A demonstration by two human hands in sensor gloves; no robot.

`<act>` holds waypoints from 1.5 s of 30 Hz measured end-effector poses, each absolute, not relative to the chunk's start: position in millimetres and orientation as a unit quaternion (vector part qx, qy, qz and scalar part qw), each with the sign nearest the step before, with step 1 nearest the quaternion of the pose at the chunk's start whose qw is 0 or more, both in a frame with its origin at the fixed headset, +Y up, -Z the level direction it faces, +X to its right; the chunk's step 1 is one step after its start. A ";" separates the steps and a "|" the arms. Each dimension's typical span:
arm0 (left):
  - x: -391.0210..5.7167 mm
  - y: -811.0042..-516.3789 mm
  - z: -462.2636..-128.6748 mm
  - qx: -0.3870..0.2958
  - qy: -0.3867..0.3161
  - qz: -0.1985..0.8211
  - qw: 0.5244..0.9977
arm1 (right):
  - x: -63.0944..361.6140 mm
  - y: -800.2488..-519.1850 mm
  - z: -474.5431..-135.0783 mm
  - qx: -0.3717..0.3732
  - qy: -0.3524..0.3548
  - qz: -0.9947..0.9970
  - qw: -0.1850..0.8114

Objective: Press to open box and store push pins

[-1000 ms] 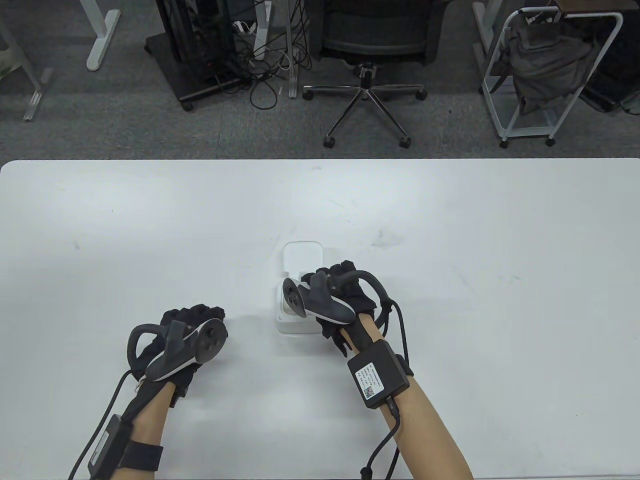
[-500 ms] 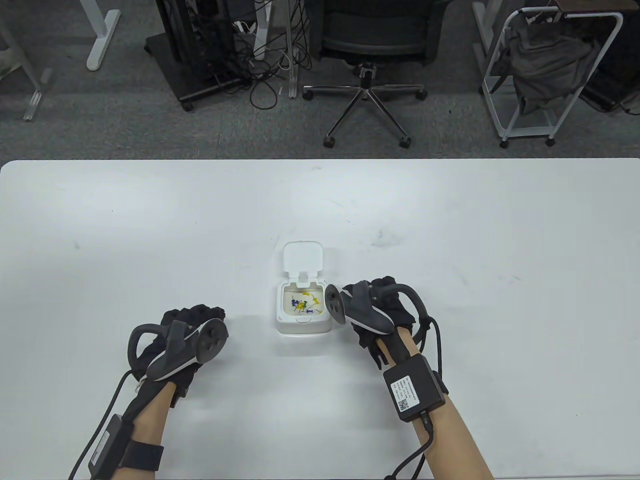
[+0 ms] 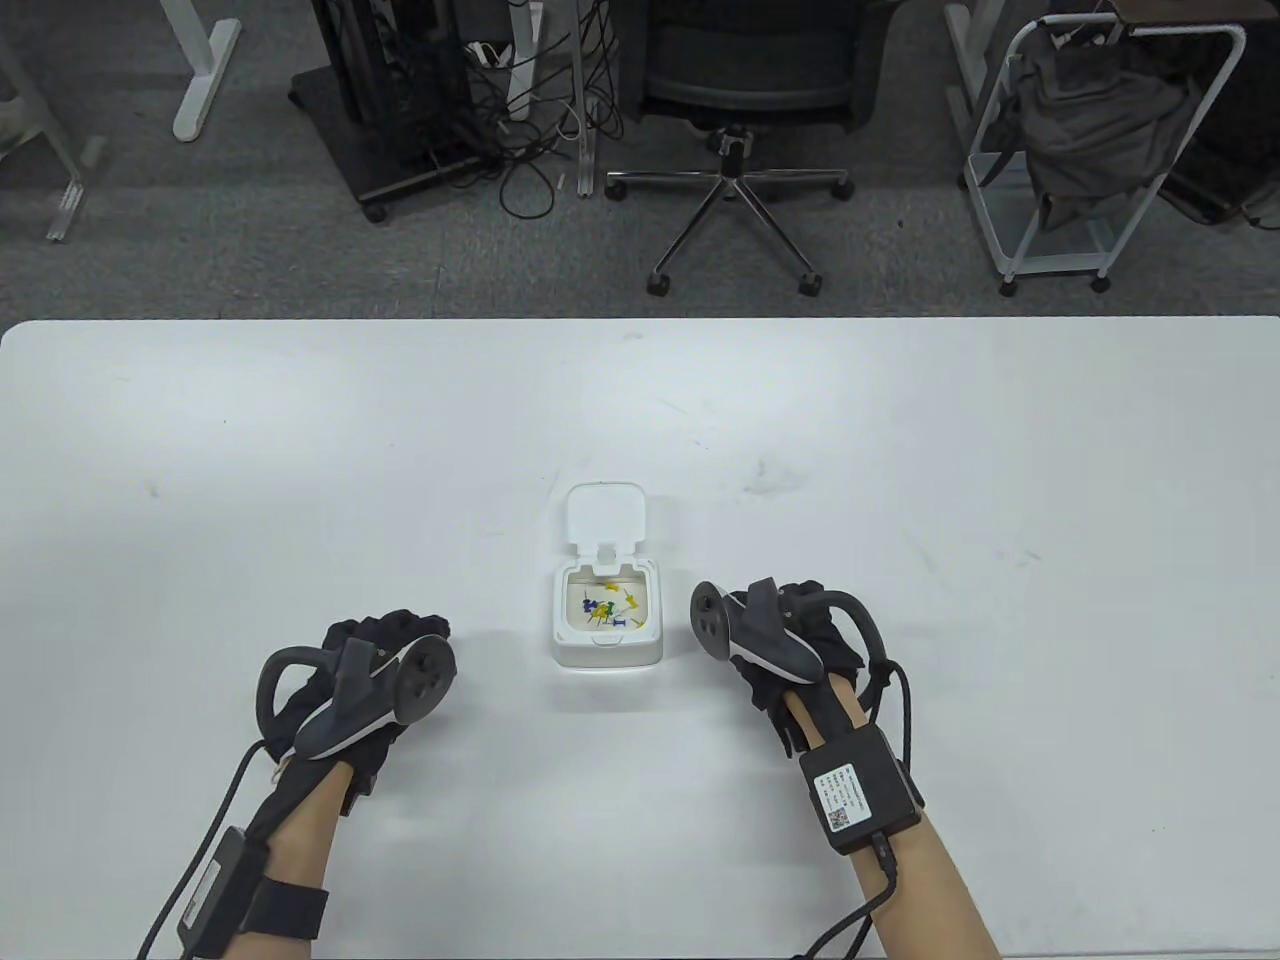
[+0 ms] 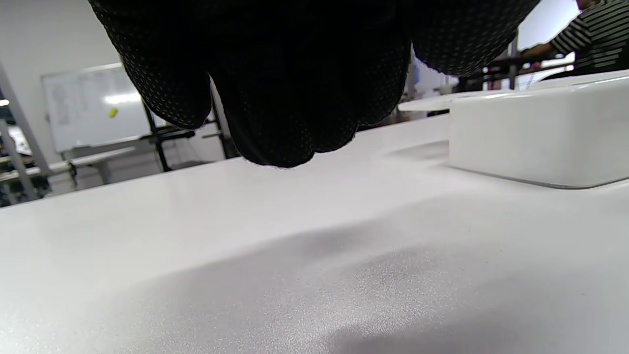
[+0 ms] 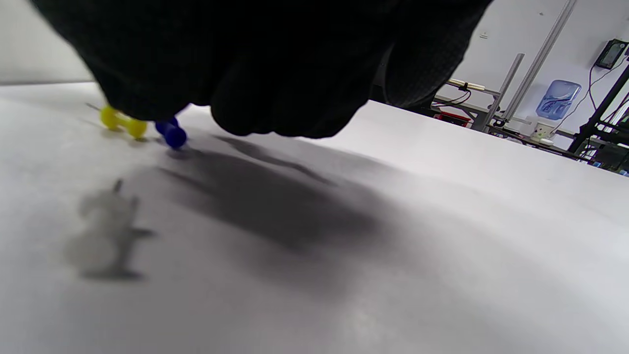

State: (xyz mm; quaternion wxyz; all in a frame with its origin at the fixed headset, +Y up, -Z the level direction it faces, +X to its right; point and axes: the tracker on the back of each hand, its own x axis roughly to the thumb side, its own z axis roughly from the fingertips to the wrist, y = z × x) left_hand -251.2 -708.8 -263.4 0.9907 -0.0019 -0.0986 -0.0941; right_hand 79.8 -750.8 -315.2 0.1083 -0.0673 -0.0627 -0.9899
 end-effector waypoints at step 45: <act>-250.8 -710.4 -264.2 -0.010 -0.099 -0.093 0.991 | 72.2 -757.9 -323.2 -0.089 -0.029 -0.987 0.131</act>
